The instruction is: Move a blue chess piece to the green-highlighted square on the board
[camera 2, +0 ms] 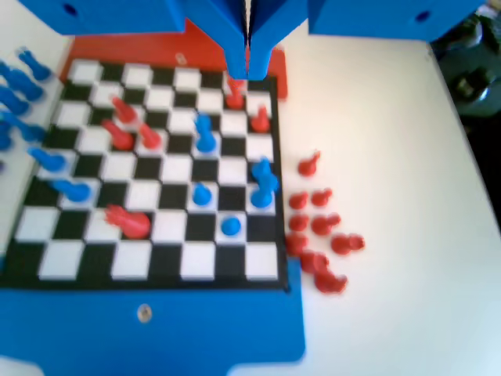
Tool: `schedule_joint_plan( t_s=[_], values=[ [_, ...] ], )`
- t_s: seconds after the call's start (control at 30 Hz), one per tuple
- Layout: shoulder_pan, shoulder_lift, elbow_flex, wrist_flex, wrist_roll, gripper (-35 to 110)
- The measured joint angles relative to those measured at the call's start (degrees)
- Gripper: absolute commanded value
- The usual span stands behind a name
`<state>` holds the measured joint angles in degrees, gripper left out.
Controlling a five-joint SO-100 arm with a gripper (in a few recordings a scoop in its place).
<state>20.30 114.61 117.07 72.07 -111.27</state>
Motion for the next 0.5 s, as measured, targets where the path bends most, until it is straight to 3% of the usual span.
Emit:
schedule_joint_plan(
  t_s=[0.5],
  values=[
    [-12.74,33.84,-2.02,22.15,5.98,1]
  ],
)
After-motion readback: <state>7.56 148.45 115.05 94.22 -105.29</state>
